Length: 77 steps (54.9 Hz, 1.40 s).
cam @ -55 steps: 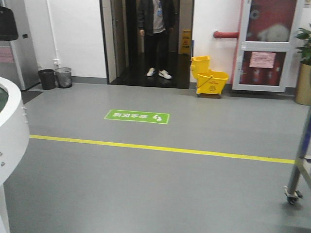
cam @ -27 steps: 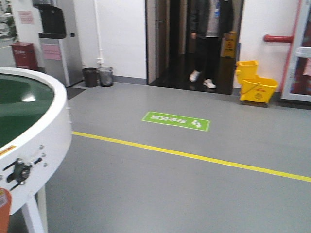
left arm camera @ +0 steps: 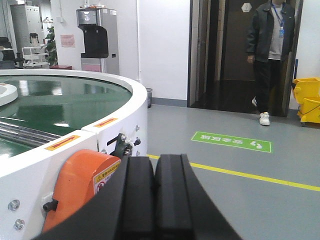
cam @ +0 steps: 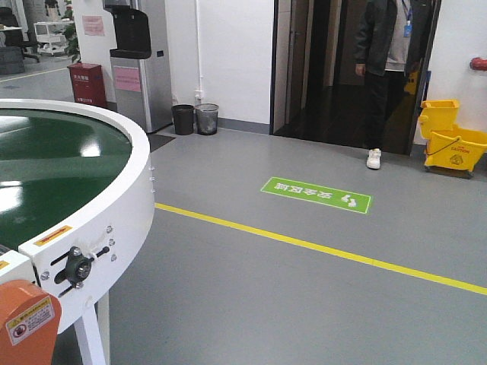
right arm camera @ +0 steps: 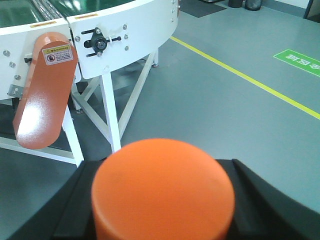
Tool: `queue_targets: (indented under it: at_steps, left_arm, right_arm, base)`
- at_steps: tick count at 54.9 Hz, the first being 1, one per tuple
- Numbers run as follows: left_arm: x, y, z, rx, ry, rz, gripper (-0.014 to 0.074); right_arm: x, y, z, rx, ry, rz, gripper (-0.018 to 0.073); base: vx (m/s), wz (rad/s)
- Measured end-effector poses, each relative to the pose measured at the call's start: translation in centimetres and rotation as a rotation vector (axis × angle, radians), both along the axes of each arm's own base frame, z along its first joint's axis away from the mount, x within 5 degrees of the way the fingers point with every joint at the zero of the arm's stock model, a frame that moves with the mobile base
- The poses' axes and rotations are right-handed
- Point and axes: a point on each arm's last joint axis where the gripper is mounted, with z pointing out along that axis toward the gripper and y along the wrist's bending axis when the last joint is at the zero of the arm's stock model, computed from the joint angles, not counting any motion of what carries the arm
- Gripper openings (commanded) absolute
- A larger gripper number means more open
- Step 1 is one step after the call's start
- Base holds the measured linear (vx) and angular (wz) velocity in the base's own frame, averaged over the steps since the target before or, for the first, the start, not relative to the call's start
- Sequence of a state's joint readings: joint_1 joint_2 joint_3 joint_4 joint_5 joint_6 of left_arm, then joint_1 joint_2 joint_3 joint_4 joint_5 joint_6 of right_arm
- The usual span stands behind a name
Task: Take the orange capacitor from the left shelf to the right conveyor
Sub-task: 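Drive the base up to the round green conveyor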
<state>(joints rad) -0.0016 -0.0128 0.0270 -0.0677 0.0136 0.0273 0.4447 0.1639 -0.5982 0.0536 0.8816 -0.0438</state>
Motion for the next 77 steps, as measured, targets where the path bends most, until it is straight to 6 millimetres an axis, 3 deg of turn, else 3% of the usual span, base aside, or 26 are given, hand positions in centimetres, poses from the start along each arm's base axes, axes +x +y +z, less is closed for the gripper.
queue_targets:
  at_steps: [77]
  left_arm:
    - [0.00, 0.00, 0.00, 0.000, 0.000, 0.000, -0.0006]
  right_arm:
    - [0.00, 0.00, 0.00, 0.000, 0.000, 0.000, 0.0209]
  base:
    - [0.08, 0.13]
